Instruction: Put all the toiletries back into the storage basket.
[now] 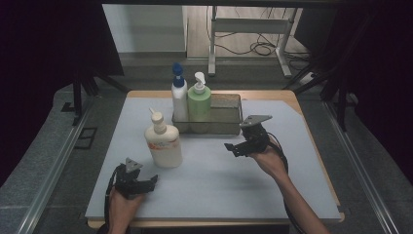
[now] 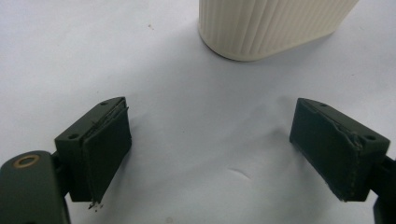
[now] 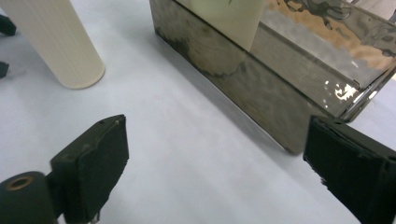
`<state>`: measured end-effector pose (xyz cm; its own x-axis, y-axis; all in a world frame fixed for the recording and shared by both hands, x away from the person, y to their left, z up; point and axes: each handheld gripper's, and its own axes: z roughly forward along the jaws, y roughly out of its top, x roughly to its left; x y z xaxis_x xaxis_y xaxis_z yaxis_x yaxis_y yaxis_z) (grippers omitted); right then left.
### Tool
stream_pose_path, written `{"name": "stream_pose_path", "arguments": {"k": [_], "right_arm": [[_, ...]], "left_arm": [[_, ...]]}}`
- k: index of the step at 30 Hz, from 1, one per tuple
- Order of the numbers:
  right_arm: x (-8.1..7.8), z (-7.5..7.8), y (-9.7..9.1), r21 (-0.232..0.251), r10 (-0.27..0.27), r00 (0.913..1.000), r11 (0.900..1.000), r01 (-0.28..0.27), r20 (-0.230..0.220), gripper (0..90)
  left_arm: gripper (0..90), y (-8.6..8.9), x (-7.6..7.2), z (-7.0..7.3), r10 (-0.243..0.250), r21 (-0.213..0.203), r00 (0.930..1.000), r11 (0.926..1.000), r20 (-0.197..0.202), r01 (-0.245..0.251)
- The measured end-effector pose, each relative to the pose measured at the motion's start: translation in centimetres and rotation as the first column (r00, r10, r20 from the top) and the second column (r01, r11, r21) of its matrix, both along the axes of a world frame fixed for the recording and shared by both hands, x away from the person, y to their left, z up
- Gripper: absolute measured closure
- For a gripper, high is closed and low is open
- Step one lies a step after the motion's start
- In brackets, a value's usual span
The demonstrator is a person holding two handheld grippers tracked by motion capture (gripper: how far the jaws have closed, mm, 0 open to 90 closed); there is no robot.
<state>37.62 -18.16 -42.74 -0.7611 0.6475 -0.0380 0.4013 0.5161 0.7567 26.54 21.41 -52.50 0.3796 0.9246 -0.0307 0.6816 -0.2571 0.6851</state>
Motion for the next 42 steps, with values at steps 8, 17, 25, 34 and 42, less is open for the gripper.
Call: {"name": "stream_pose_path", "arguments": {"k": [8,17,25,34,42], "right_arm": [[-1.4,-0.4,-0.9,-0.025,0.007,1.0000,0.9997,-0.007,-0.006,1.9],[-2.9,-0.8,-2.4,-0.023,-0.005,1.0000,0.9997,0.005,-0.008,0.0],[-4.5,-1.4,-4.2,-0.028,-0.030,0.9995,0.9992,0.030,0.005,0.0],[-6.5,-2.3,-5.5,-0.036,-0.028,0.9992,0.9989,0.029,0.029,0.0],[-7.7,-4.0,-6.3,-0.052,-0.040,0.9992,0.9978,0.040,0.008,0.0]], "left_arm": [[12.3,0.0,0.0,0.0,0.000,0.000,1.0000,1.0000,0.000,0.000],[12.3,0.0,0.0,0.0,-0.001,0.000,1.0000,1.0000,-0.002,0.001],[12.3,0.0,0.0,0.0,-0.002,0.001,1.0000,1.0000,-0.001,0.002],[12.3,0.0,0.0,0.0,0.000,-0.002,1.0000,1.0000,-0.002,0.000],[12.3,0.0,0.0,0.0,-0.002,0.003,1.0000,1.0000,-0.005,0.002]]}}
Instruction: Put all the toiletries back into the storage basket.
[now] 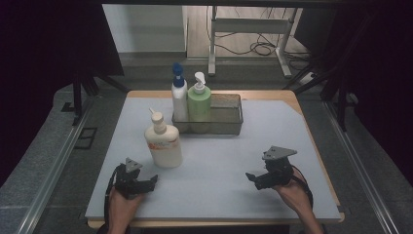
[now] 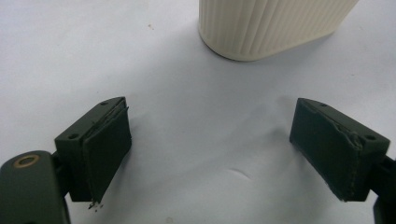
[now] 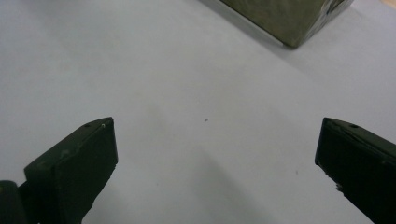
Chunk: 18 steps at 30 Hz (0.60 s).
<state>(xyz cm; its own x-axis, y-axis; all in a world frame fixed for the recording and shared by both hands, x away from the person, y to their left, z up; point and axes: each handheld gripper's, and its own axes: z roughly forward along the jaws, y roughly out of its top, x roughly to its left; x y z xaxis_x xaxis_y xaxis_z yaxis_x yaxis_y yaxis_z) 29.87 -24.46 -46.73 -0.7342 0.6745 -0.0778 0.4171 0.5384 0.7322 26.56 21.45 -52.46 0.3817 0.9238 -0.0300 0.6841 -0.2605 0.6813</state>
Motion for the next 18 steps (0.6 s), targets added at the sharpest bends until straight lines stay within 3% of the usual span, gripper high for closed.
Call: {"name": "stream_pose_path", "arguments": {"k": [9,18], "right_arm": [[-0.6,-2.5,-0.6,0.017,-0.013,0.9984,0.9997,0.014,-0.054,0.0],[-0.8,-4.4,-1.0,0.028,-0.032,0.9968,0.9990,0.034,-0.073,0.0]], "left_arm": [[12.4,0.0,0.0,0.0,0.002,-0.002,1.0000,1.0000,0.000,-0.002],[14.4,0.0,0.0,0.1,0.005,-0.001,1.0000,1.0000,0.003,-0.005]]}}
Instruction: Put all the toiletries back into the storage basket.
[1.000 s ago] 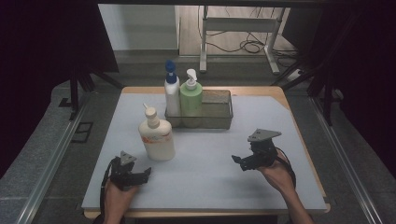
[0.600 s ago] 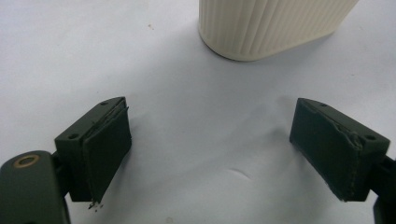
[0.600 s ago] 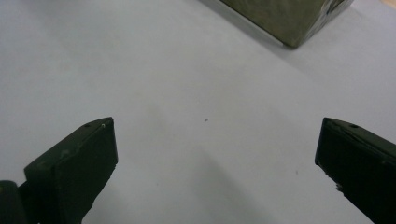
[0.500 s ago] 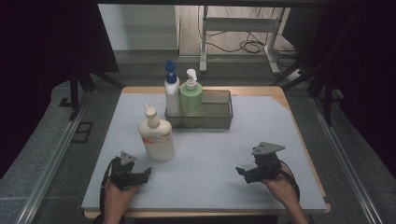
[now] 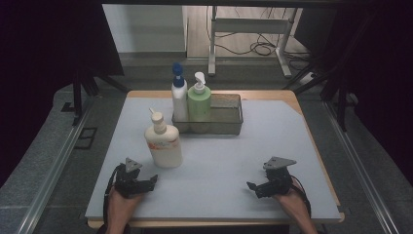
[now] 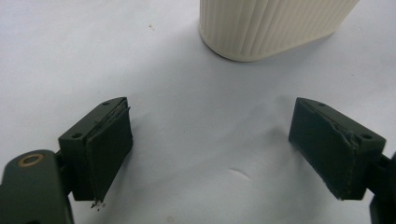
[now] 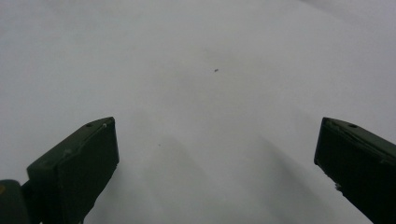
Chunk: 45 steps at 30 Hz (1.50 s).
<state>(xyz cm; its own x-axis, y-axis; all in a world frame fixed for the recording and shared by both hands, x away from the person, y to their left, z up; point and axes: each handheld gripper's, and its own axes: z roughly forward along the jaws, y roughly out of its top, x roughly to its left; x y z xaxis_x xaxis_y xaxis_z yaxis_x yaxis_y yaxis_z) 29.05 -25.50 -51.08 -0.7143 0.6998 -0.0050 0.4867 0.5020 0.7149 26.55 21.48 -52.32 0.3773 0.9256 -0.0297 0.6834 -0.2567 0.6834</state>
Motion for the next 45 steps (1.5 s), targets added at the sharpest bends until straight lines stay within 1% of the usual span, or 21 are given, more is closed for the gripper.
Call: {"name": "stream_pose_path", "arguments": {"k": [1,3,5,8,11,14,20,23,25,29,35,37,38,40,43,45], "right_arm": [[0.0,-0.2,0.0,-0.004,-0.001,1.0000,1.0000,0.001,-0.002,0.0],[0.0,-0.8,0.1,-0.016,-0.002,0.9999,0.9999,0.002,-0.012,0.0],[0.0,-1.2,0.3,-0.025,-0.006,0.9997,0.9997,0.005,-0.024,0.0],[0.0,-1.2,0.3,-0.025,-0.006,0.9997,0.9997,0.005,-0.025,0.0],[0.1,-1.2,0.2,-0.024,-0.006,0.9997,0.9997,0.005,-0.025,0.0],[0.1,-1.2,0.2,-0.023,-0.006,0.9997,0.9997,0.005,-0.025,0.0],[0.0,-1.2,0.2,-0.022,-0.006,0.9997,0.9997,0.006,-0.024,0.0],[0.0,-1.3,0.2,-0.021,-0.007,0.9997,0.9998,0.006,-0.024,0.0],[0.0,-1.3,0.2,-0.021,-0.007,0.9997,0.9998,0.006,-0.024,0.0],[0.0,-1.3,0.2,-0.021,-0.006,0.9997,0.9998,0.006,-0.024,0.0],[0.0,-1.3,0.2,-0.021,-0.007,0.9997,0.9998,0.006,-0.024,0.0],[0.0,-1.3,0.2,-0.021,-0.007,0.9997,0.9998,0.006,-0.024,0.0],[0.0,-1.3,0.2,-0.021,-0.007,0.9997,0.9998,0.006,-0.024,0.0],[0.0,-1.3,0.2,-0.021,-0.007,0.9997,0.9998,0.006,-0.024,0.0],[0.0,-1.3,0.2,-0.021,-0.007,0.9997,0.9998,0.006,-0.024,0.0],[0.0,-1.3,0.2,-0.021,-0.007,0.9997,0.9998,0.006,-0.024,0.0]], "left_arm": [[16.6,0.0,0.0,0.1,0.004,0.001,1.0000,1.0000,0.002,-0.004],[26.1,0.2,-0.2,0.2,0.007,0.001,0.9999,1.0000,0.010,-0.007],[30.8,0.3,-0.2,0.3,0.014,0.008,0.9998,0.9999,0.016,-0.014],[38.0,0.5,-0.1,0.4,0.021,0.015,0.9994,0.9997,0.026,-0.021],[45.3,0.7,0.0,0.6,0.019,-0.003,0.9992,0.9998,0.036,-0.018],[54.5,1.0,0.4,0.8,0.002,-0.025,0.9990,0.9997,0.044,-0.001],[70.1,1.4,1.3,1.0,-0.014,-0.068,0.9984,0.9975,0.055,0.017],[82.8,1.4,1.8,1.2,-0.032,-0.101,0.9977,0.9942,0.060,0.038],[89.0,1.3,2.2,1.2,-0.042,-0.102,0.9973,0.9936,0.060,0.048],[89.2,0.9,3.4,1.3,-0.055,-0.090,0.9965,0.9941,0.064,0.060],[89.3,0.5,5.6,0.9,-0.052,-0.075,0.9973,0.9956,0.052,0.056],[89.3,0.5,6.1,0.8,-0.050,-0.069,0.9974,0.9962,0.051,0.054],[89.3,0.6,6.4,0.7,-0.054,-0.081,0.9973,0.9950,0.050,0.058],[89.3,0.7,6.8,0.6,-0.056,-0.090,0.9972,0.9941,0.050,0.061],[89.3,1.0,7.2,0.4,-0.055,-0.109,0.9972,0.9922,0.050,0.060],[89.3,1.2,7.4,0.3,-0.064,-0.125,0.9967,0.9897,0.050,0.070]]}}
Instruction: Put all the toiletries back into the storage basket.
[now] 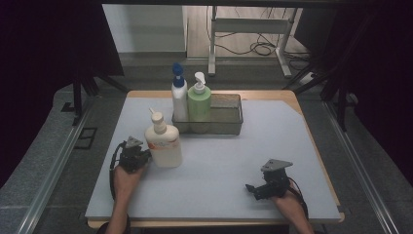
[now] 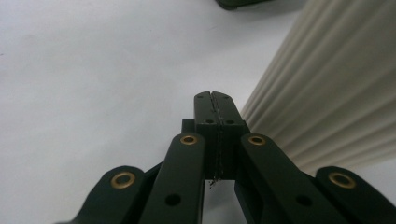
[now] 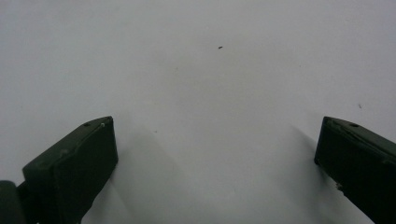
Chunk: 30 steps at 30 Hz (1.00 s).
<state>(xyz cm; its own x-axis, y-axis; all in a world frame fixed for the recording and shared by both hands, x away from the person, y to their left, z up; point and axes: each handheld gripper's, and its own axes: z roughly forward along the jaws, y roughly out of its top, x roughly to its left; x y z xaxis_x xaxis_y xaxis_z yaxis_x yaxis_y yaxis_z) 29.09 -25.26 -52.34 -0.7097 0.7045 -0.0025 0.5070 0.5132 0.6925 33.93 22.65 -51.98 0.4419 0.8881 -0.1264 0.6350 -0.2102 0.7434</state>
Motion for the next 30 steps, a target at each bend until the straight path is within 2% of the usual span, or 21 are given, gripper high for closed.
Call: {"name": "stream_pose_path", "arguments": {"k": [2,5,30], "right_arm": [[0.0,0.0,0.0,0.000,0.000,1.0000,1.0000,0.000,0.000,0.0],[0.0,0.0,0.0,0.000,0.000,1.0000,1.0000,0.000,0.000,0.0],[0.0,0.0,0.0,0.000,0.000,1.0000,1.0000,0.000,0.000,0.0]], "left_arm": [[89.4,0.0,0.0,0.0,-0.016,-0.019,0.9999,0.9997,0.000,0.016],[89.3,-0.1,-0.1,0.1,-0.016,-0.001,0.9999,0.9999,0.003,0.016],[89.4,-1.8,-2.0,0.3,-0.098,0.023,0.9952,0.9949,-0.006,0.098]]}}
